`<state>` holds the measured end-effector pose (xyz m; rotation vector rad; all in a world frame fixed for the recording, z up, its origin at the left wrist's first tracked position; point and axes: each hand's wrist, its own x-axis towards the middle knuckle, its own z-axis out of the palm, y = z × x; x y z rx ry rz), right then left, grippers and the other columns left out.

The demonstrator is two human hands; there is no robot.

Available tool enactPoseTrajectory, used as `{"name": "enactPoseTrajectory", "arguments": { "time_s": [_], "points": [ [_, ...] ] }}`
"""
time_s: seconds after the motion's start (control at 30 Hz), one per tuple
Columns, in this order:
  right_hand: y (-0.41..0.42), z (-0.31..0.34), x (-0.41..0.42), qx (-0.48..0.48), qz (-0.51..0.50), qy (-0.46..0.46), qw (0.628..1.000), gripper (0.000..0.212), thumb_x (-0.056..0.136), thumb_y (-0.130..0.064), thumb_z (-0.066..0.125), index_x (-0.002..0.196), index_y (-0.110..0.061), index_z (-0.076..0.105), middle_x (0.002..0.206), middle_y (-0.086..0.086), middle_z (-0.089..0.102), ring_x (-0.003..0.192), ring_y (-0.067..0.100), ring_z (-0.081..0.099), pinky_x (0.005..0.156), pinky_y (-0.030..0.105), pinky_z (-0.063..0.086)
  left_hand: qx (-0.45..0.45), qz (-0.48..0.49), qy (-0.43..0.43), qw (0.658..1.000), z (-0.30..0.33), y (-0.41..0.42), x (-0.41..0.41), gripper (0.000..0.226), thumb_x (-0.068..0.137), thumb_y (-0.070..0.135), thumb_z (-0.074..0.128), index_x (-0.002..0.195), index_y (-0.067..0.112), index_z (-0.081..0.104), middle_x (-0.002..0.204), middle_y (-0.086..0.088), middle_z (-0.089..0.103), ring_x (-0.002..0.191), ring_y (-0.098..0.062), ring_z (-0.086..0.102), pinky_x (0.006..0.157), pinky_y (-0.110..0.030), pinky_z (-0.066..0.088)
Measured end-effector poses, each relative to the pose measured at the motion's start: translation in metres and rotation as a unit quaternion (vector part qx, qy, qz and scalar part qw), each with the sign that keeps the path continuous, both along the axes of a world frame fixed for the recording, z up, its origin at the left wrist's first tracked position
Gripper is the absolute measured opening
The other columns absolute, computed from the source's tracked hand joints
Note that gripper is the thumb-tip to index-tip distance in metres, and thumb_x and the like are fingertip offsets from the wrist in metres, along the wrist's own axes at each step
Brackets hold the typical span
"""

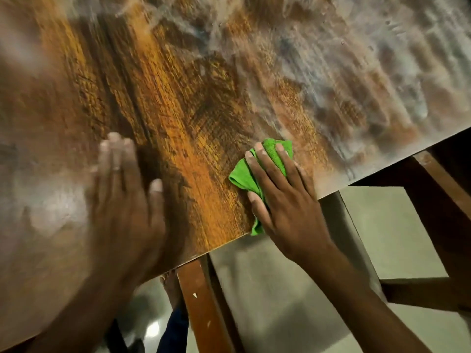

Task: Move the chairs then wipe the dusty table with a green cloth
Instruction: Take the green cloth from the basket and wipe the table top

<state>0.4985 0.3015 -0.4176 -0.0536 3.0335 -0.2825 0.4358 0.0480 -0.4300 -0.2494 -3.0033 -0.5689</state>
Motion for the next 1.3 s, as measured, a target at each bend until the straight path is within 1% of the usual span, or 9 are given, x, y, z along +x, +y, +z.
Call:
{"name": "enactPoseTrajectory", "arguments": {
  "time_s": [0.1,0.2,0.47,0.57,0.7,0.83,0.93,1.1,1.3],
  "points": [
    [0.002,-0.001,-0.018,-0.001,-0.003,0.012,1.000,0.063,0.113,-0.049,0.031,0.170,-0.030,0.011,0.178,-0.008,0.002,0.164,0.017,-0.007,0.133,0.045,0.007,0.007,-0.094,-0.014,0.995,0.007,0.053,-0.004,0.070,0.112,0.043,0.019,0.170,0.009,0.000,0.179,-0.010,-0.004,0.166,-0.021,-0.006,0.135,-0.048,0.008],
    [0.002,-0.004,-0.067,0.013,-0.001,0.046,0.999,0.063,0.113,-0.050,0.029,0.170,-0.028,0.015,0.178,-0.005,0.006,0.165,0.018,-0.004,0.133,0.044,0.007,-0.035,-0.098,-0.056,0.993,-0.004,0.068,-0.015,0.071,0.112,0.044,0.016,0.170,0.006,-0.002,0.178,-0.013,-0.007,0.166,-0.022,-0.007,0.135,-0.047,0.009],
    [-0.014,0.001,-0.226,0.019,-0.010,0.032,0.999,0.064,0.112,-0.051,0.024,0.169,-0.022,0.019,0.177,0.000,0.015,0.165,0.027,0.003,0.130,0.048,0.014,-0.053,-0.094,-0.043,0.993,-0.014,0.069,-0.013,0.068,0.113,0.041,0.019,0.170,0.006,0.007,0.179,-0.012,0.002,0.166,-0.022,-0.002,0.135,-0.045,0.010],
    [-0.010,0.000,-0.205,0.006,0.004,0.040,0.999,0.063,0.113,-0.052,0.023,0.169,-0.024,0.018,0.178,-0.002,0.012,0.165,0.025,0.001,0.131,0.048,0.013,-0.069,-0.098,-0.047,0.992,-0.010,0.068,-0.013,0.068,0.113,0.040,0.019,0.170,0.006,0.003,0.179,-0.012,-0.001,0.166,-0.021,-0.004,0.135,-0.045,0.010],
    [0.016,-0.001,-0.121,0.020,0.014,0.034,0.999,0.062,0.114,-0.052,0.023,0.170,-0.029,0.012,0.178,-0.007,0.004,0.165,0.020,-0.005,0.132,0.046,0.012,-0.067,-0.098,-0.053,0.992,-0.008,0.070,-0.013,0.069,0.112,0.038,0.022,0.170,0.005,0.003,0.179,-0.013,-0.002,0.166,-0.022,-0.004,0.135,-0.045,0.009],
    [0.044,0.007,-0.036,-0.017,-0.021,0.005,1.000,0.063,0.113,-0.048,0.033,0.170,-0.029,0.013,0.178,-0.008,0.005,0.165,0.020,-0.004,0.131,0.051,0.016,-0.066,-0.095,-0.060,0.991,-0.006,0.070,-0.012,0.070,0.111,0.037,0.024,0.169,0.005,0.003,0.179,-0.012,-0.004,0.166,-0.022,-0.005,0.135,-0.045,0.008],
    [0.041,0.005,-0.022,-0.022,-0.052,-0.011,0.998,0.065,0.111,-0.049,0.035,0.170,-0.030,0.014,0.178,-0.008,0.005,0.165,0.020,-0.005,0.132,0.051,0.012,-0.075,-0.095,-0.060,0.991,-0.006,0.071,-0.013,0.070,0.111,0.037,0.023,0.169,0.004,0.003,0.178,-0.013,-0.004,0.166,-0.024,-0.005,0.135,-0.046,0.009],
    [0.004,-0.003,-0.096,-0.012,-0.036,0.024,0.999,0.065,0.114,-0.052,0.028,0.170,-0.026,0.009,0.178,-0.003,0.001,0.165,0.022,-0.008,0.133,0.050,0.011,-0.083,-0.094,-0.061,0.990,-0.007,0.070,-0.013,0.071,0.111,0.036,0.027,0.169,0.003,0.004,0.178,-0.016,-0.001,0.166,-0.025,-0.001,0.134,-0.049,0.015],
    [-0.054,-0.011,-0.241,-0.021,0.047,0.058,0.997,0.062,0.112,-0.050,0.031,0.168,-0.023,0.025,0.177,-0.001,0.014,0.164,0.028,0.005,0.130,0.049,0.017,-0.079,-0.087,-0.060,0.991,-0.008,0.071,-0.012,0.069,0.112,0.036,0.026,0.169,0.005,0.006,0.178,-0.014,0.005,0.166,-0.023,0.002,0.133,-0.051,0.020]
  ]
}}
